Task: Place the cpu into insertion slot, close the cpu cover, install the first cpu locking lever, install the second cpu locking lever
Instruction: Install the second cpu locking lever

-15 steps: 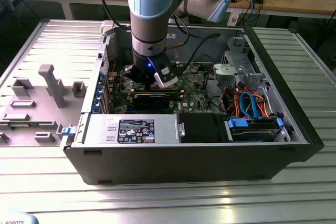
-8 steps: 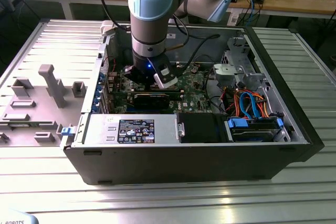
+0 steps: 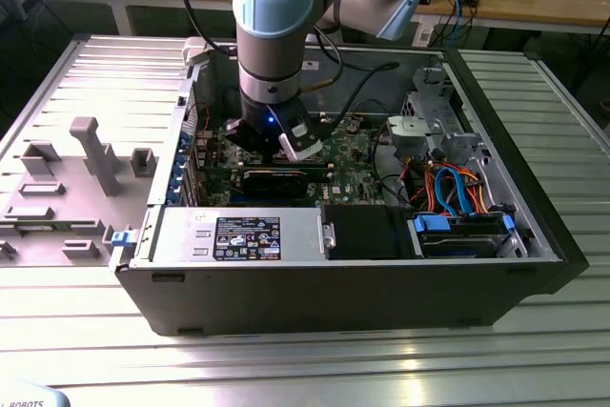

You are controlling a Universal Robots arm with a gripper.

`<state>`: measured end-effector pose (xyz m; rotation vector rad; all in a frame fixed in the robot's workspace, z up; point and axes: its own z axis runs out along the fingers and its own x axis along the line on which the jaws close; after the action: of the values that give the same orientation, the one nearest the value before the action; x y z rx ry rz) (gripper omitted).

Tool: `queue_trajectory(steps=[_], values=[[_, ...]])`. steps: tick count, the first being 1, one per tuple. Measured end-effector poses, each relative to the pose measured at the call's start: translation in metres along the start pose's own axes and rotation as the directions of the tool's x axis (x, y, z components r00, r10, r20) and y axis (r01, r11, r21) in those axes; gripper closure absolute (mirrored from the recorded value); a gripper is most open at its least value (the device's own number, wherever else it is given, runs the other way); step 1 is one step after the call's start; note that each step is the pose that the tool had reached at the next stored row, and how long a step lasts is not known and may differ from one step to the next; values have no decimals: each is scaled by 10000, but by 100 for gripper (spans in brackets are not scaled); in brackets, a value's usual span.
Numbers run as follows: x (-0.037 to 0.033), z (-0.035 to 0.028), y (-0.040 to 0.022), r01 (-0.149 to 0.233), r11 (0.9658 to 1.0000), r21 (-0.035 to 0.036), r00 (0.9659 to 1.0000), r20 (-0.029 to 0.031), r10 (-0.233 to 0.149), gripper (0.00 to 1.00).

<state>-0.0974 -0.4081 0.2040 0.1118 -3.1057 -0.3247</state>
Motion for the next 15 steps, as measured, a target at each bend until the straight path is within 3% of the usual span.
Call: queue_trajectory(steps=[8, 15], values=[[0, -8, 1, 6, 10000, -37, 10000, -12, -6, 89], [0, 0, 0, 18, 9999, -137, 10000, -8, -18, 89]])
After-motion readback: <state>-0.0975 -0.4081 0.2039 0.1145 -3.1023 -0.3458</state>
